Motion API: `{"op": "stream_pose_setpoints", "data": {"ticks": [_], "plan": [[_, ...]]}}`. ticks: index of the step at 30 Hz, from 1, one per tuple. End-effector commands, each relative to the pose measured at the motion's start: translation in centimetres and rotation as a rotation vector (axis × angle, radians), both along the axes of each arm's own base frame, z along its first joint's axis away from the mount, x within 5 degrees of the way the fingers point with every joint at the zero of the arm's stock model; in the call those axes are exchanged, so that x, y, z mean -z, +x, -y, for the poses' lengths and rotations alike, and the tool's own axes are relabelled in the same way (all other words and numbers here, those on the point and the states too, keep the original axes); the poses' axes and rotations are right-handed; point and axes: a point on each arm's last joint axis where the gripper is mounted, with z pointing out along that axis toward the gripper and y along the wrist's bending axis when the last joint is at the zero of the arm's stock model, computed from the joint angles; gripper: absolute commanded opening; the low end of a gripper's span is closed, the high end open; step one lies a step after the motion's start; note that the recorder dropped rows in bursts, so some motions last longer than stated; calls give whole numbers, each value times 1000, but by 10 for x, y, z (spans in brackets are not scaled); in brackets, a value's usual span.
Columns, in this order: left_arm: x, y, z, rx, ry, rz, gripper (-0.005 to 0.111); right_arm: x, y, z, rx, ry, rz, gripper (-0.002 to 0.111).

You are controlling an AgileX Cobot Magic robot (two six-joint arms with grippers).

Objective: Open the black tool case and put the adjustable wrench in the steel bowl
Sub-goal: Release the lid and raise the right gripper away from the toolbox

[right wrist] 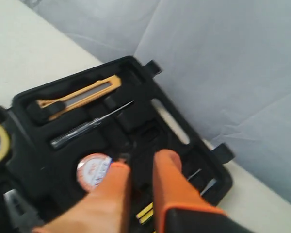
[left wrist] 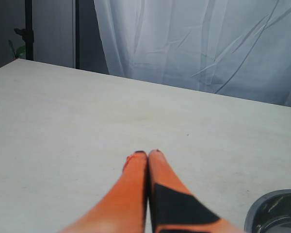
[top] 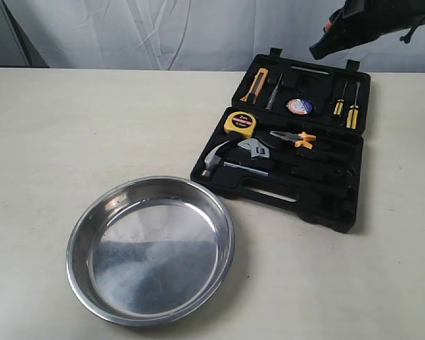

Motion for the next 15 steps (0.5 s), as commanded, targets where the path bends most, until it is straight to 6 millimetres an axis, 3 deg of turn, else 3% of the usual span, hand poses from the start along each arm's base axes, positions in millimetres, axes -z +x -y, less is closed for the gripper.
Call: {"op": "stream_pose_setpoints", "data": {"ticks": [1, 9, 15], "plan": [[-1, 0, 0, 8, 1, 3, 0, 0, -11, -4, -20, 70, -134, -1], [-1, 0, 0, 8, 1, 3, 0, 9, -24, -8, -69, 84, -305, -1], [-1, 0, 0, 8, 1, 3, 0, 33, -24, -2, -23, 10, -438, -1]]}}
